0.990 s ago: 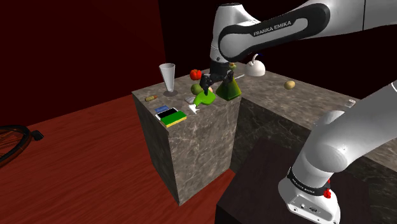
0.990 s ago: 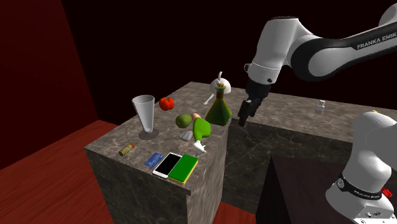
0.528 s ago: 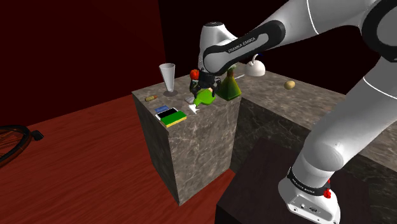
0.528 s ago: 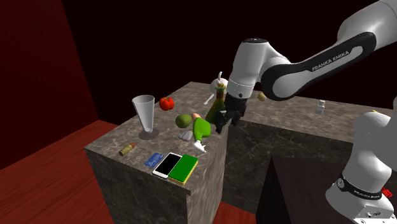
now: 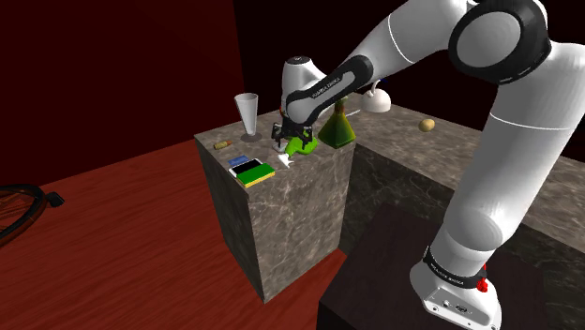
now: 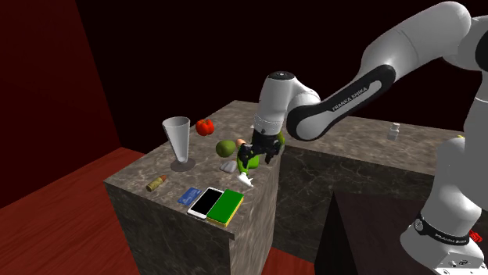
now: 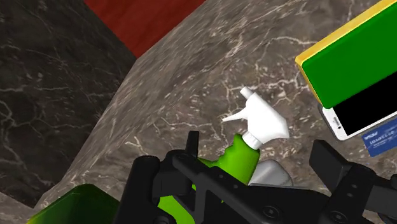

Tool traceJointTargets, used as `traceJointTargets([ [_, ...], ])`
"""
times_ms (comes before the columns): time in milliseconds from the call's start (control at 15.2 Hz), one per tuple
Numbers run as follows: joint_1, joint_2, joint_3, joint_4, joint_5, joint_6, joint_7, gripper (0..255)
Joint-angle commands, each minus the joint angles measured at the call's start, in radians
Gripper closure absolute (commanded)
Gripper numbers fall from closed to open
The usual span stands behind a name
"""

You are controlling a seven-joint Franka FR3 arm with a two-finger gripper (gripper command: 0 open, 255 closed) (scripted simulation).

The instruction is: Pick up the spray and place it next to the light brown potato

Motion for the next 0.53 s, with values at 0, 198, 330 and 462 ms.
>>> traceJointTargets([
  [0,-0.004,0.07,-0.014,0.052,-0.026,0.022,0.071,0],
  [198,-0.002,0.174,-0.042,0.134,-0.057,0.049,0.167,0],
  [330,-0.001,0.185,-0.045,0.136,-0.059,0.059,0.169,0],
  [462,-0.001,0.207,-0.048,0.138,-0.065,0.078,0.173,0],
])
